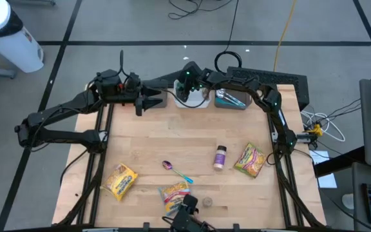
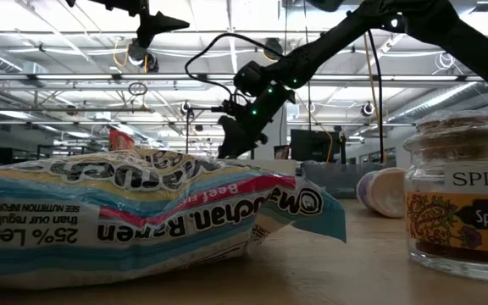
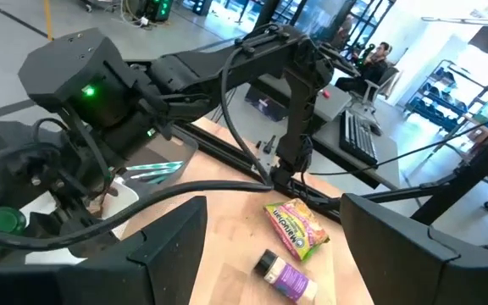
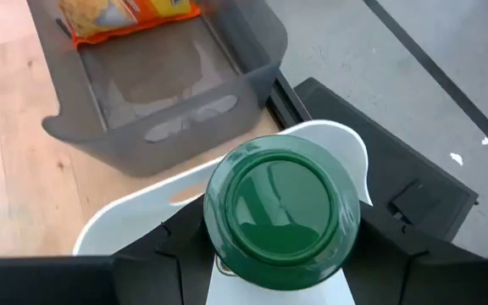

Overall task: Pick & Place Food Item
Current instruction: Put the green seasoning bottle into the white bin

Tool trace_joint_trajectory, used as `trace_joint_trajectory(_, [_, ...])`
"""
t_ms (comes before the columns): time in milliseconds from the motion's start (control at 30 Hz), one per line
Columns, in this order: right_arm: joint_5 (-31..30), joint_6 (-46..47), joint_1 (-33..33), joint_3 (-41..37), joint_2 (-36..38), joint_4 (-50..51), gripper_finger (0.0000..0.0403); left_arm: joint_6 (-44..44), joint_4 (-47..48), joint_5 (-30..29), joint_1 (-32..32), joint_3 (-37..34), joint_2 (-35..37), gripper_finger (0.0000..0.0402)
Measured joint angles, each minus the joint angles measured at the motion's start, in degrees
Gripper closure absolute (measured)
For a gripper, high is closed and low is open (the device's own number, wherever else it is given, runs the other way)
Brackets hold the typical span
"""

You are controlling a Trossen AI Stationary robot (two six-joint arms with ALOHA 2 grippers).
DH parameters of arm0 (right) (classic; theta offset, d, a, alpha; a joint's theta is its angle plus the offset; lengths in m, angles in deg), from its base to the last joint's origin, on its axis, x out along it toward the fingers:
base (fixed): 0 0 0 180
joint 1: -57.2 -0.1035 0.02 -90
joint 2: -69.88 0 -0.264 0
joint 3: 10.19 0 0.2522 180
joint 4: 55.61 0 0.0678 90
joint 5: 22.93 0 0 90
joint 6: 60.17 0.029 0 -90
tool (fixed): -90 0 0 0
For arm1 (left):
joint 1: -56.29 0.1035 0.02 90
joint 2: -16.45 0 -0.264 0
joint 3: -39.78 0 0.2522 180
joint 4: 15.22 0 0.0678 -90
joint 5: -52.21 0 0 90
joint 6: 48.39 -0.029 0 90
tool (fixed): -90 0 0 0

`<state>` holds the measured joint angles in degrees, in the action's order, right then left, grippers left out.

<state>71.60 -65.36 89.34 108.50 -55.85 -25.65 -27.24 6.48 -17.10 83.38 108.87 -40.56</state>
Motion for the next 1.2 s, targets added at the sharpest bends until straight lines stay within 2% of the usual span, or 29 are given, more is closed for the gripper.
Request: trace_joint_trajectory(1200, [-0.3, 3.3, 2.0, 0.0, -1.0, -2.1, 0.0211, 0.4, 0.0, -0.2, 0.0, 0.0, 0.0, 0.0128])
